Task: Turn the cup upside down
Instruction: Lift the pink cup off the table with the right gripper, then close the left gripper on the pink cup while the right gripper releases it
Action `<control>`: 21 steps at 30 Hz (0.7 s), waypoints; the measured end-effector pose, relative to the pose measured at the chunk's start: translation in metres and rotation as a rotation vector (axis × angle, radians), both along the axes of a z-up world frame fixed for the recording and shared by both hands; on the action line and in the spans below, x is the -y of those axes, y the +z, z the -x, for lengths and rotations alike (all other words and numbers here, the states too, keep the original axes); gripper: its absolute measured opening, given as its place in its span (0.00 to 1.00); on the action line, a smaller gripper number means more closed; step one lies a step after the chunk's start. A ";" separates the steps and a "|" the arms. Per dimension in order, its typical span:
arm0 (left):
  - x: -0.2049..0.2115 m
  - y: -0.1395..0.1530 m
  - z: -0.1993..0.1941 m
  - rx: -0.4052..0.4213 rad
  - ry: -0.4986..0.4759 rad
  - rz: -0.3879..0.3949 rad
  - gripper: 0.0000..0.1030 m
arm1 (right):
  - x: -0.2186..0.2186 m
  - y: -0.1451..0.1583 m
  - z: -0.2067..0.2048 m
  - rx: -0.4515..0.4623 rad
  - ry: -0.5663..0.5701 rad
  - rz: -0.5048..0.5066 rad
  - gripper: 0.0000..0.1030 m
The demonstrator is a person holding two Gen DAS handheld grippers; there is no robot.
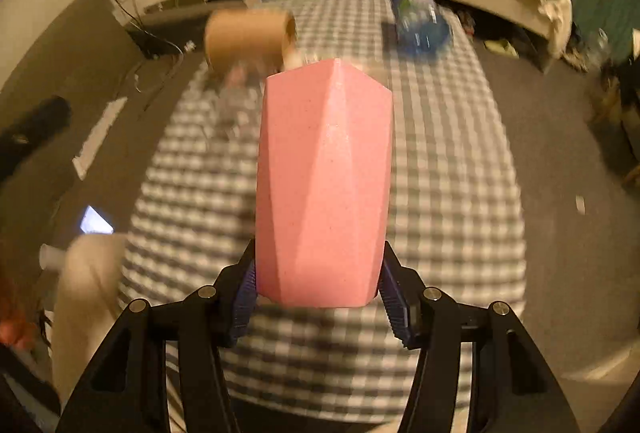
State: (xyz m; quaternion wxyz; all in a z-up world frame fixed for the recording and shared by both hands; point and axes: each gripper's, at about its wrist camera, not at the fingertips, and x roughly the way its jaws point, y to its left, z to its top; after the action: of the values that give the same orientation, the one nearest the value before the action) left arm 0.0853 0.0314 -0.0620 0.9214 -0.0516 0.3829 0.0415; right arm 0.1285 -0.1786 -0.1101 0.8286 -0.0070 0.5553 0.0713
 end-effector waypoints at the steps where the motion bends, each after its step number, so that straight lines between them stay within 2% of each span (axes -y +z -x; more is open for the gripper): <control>1: 0.001 -0.005 0.006 -0.007 -0.003 -0.004 1.00 | -0.001 -0.008 0.006 -0.005 -0.002 0.010 0.53; 8: 0.010 -0.025 0.035 -0.032 -0.027 -0.023 1.00 | -0.009 -0.047 0.021 0.015 -0.017 0.097 0.53; 14: 0.015 -0.025 0.044 -0.030 -0.013 -0.022 1.00 | -0.006 -0.052 0.031 0.055 -0.017 0.092 0.54; 15: 0.015 -0.024 0.043 -0.030 -0.009 -0.016 1.00 | -0.004 -0.051 0.032 0.049 -0.009 0.069 0.59; 16: 0.017 -0.023 0.042 -0.027 -0.003 -0.008 1.00 | 0.000 -0.049 0.035 0.042 -0.007 0.042 0.74; 18: 0.021 -0.020 0.041 -0.023 0.003 -0.004 1.00 | 0.008 -0.039 0.043 0.075 -0.029 0.019 0.87; 21: 0.036 -0.015 0.038 -0.004 0.009 -0.006 1.00 | 0.037 -0.013 0.056 0.152 -0.055 -0.012 0.87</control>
State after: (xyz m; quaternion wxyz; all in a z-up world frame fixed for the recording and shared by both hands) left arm 0.0470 -0.0048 -0.0773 0.9206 -0.0503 0.3843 0.0470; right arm 0.0724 -0.2151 -0.1231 0.8700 0.0078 0.4904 0.0509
